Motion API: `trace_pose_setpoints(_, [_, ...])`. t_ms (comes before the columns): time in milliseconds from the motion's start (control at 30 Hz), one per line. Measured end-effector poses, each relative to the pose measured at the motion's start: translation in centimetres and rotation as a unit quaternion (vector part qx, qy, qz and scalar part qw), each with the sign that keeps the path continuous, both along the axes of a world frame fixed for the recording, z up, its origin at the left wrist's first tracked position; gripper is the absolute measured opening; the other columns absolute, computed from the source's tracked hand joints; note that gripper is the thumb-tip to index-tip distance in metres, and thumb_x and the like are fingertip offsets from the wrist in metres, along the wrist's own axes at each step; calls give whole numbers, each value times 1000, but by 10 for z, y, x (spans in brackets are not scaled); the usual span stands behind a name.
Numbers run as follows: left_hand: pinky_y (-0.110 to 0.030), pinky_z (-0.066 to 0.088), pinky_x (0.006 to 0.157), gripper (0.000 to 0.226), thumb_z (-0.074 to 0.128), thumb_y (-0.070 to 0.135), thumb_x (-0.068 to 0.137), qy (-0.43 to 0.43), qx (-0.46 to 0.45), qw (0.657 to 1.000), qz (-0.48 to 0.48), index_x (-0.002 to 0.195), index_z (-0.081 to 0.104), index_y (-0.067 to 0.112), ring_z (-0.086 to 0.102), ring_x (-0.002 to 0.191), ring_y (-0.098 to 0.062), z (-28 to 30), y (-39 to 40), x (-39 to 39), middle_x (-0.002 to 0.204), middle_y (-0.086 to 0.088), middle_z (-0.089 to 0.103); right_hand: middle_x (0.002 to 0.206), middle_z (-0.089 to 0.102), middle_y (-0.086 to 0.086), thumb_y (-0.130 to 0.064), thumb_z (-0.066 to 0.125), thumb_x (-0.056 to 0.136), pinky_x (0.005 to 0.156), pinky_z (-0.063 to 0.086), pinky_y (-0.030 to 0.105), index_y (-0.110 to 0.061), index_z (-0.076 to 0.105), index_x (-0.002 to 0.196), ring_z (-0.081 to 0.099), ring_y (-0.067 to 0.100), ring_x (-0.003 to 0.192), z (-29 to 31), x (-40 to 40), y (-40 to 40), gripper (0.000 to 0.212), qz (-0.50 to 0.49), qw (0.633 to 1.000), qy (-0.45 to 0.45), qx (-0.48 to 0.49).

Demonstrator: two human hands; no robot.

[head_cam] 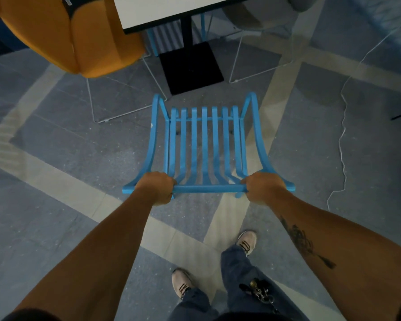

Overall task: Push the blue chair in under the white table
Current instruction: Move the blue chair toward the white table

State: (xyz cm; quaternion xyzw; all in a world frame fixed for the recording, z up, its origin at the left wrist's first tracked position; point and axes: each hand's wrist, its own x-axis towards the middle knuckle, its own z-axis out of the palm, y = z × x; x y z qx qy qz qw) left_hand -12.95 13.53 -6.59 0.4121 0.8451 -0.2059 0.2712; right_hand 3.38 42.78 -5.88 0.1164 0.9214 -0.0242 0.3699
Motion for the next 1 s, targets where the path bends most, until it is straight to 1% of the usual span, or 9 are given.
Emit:
trace_pose_setpoints(167, [-42, 58, 87, 29, 58, 37, 97, 6, -6, 999, 32, 123, 69, 37, 69, 95, -23, 1, 36, -16, 102, 3, 70, 114, 65, 3, -29, 46, 97, 84, 55, 47, -34, 61, 133, 66, 29, 101, 0, -27, 41, 39, 43, 999, -6, 1])
trace_pose_setpoints(300, [-42, 59, 85, 27, 60, 38, 96, 16, 4, 998, 60, 121, 71, 36, 68, 91, -21, 1, 67, -32, 97, 4, 69, 111, 64, 2, -29, 47, 97, 77, 51, 45, -35, 61, 134, 66, 29, 98, -3, -53, 76, 40, 60, 998, 1, 8])
trace_pose_setpoints(400, [-41, 58, 81, 26, 61, 40, 95, 29, 5, 997, 69, 119, 71, 37, 67, 87, -20, -1, 84, -46, 93, 6, 67, 97, 58, 0, -28, 46, 96, 74, 49, 43, -35, 64, 130, 64, 27, 89, -7, -71, 96, 39, 68, 997, 18, 15])
trace_pose_setpoints(533, [-40, 55, 76, 26, 62, 42, 93, 42, 14, 996, 78, 116, 73, 38, 63, 80, -18, -3, 100, -67, 88, 7, 66, 92, 53, 0, -30, 45, 95, 71, 44, 43, -32, 65, 127, 64, 28, 88, -10, -94, 116, 38, 74, 997, 22, 29])
trace_pose_setpoints(600, [-39, 52, 72, 27, 62, 43, 92, 51, 18, 996, 78, 116, 73, 38, 61, 77, -18, -5, 108, -75, 88, 7, 67, 88, 50, -1, -32, 46, 94, 69, 45, 41, -32, 66, 128, 58, 25, 81, -10, -106, 126, 39, 69, 997, 21, 26])
trace_pose_setpoints(667, [-39, 51, 72, 27, 63, 44, 92, 56, 21, 995, 80, 116, 73, 38, 61, 77, -18, -6, 115, -83, 88, 7, 66, 90, 53, -1, -32, 46, 93, 69, 46, 41, -35, 66, 129, 54, 24, 78, -11, -116, 136, 41, 68, 997, 22, 19])
trace_pose_setpoints(833, [-39, 58, 78, 24, 65, 45, 93, 44, 29, 994, 93, 115, 72, 37, 63, 78, -16, -8, 130, -104, 83, 9, 63, 98, 60, 1, -35, 46, 96, 73, 46, 41, -36, 64, 131, 60, 25, 85, -13, -140, 156, 40, 94, 995, 23, 23])
trace_pose_setpoints(933, [-39, 58, 75, 21, 64, 45, 94, 46, 28, 994, 90, 111, 72, 36, 63, 77, -17, -7, 144, -121, 79, 9, 60, 108, 66, 3, -35, 47, 98, 72, 47, 40, -37, 64, 134, 65, 26, 91, -13, -161, 169, 40, 103, 994, 29, 30])
trace_pose_setpoints(1000, [-40, 57, 73, 21, 63, 45, 94, 48, 28, 994, 91, 110, 72, 34, 63, 77, -18, -6, 154, -135, 81, 7, 60, 105, 66, 2, -35, 47, 98, 72, 50, 40, -37, 65, 133, 62, 24, 86, -11, -177, 179, 39, 101, 994, 35, 32])
